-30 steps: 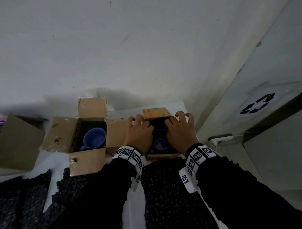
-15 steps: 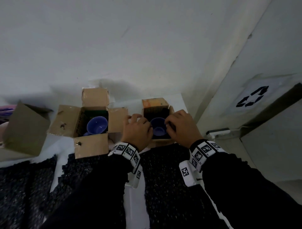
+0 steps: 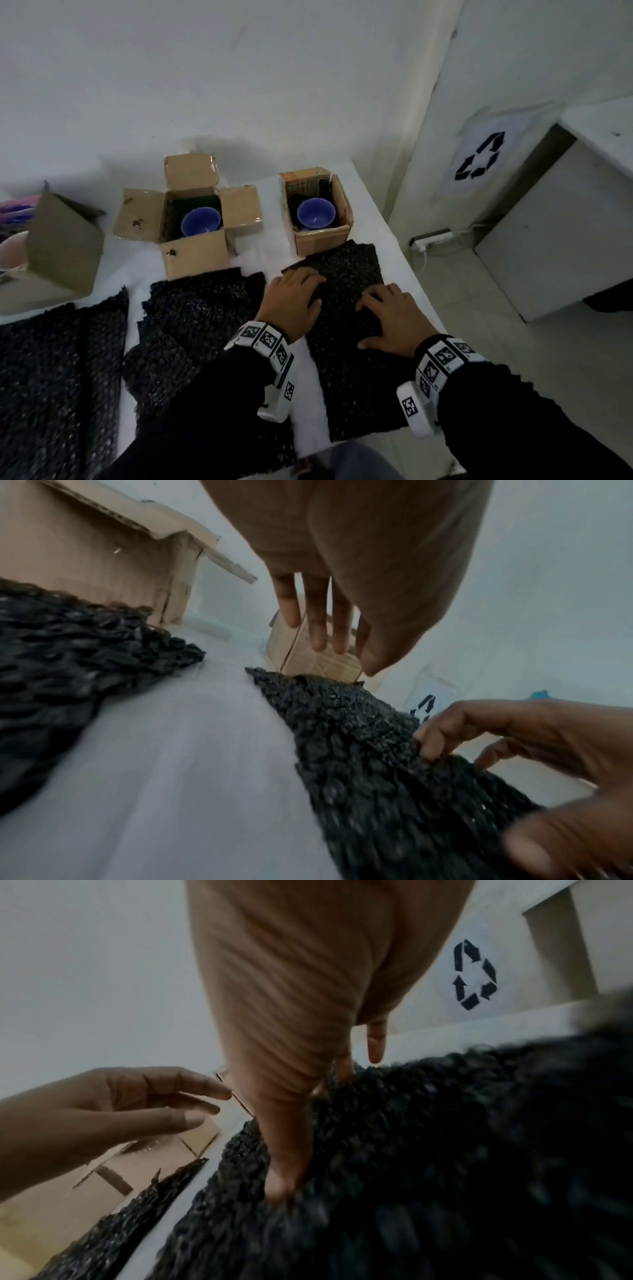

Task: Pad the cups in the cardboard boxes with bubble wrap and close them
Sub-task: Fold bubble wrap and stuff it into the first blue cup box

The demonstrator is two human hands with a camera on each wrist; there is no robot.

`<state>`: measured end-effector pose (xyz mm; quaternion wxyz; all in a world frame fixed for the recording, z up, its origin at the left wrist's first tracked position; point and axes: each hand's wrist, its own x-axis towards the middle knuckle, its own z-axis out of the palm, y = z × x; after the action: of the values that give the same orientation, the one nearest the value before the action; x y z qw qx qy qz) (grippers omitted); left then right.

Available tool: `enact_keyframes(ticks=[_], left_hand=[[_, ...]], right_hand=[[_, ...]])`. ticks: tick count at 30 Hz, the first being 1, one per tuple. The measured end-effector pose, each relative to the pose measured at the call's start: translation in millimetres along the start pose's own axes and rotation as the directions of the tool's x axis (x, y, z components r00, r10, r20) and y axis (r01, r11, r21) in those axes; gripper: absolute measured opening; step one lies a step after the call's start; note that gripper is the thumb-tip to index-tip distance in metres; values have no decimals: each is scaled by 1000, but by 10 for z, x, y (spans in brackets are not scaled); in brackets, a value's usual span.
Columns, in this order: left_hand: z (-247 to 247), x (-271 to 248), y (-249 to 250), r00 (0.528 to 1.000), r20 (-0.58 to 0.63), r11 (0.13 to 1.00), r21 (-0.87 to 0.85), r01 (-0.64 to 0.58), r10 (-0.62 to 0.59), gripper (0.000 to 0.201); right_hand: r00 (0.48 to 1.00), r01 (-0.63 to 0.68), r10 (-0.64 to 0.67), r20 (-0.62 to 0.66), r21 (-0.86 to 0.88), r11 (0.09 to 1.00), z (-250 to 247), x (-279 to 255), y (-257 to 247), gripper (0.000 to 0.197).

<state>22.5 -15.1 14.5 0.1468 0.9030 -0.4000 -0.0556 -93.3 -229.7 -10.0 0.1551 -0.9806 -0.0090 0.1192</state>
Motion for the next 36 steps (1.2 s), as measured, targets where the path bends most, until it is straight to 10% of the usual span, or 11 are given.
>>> enact_keyframes(ticks=[8,17,24,36], left_hand=[[156,-313,151,967,243,995,-46,91,-77,68],[298,-182,292,947,322,987,152,-46,-6,75],[317,-95,247,989,138,995,82,-56,45,28],[-463,196,111,998,-67,972,-234,-5,-11,26]], right_hand=[[903,-41,195,-383,376,926,6,-124,-64,15],[757,-100,541,-368,752,652,-203,-116,78,14],[778,-96,540,-323,787,609,-172,-128,70,11],[731,-28,551,-403,789,614,-795,302,-9,30]])
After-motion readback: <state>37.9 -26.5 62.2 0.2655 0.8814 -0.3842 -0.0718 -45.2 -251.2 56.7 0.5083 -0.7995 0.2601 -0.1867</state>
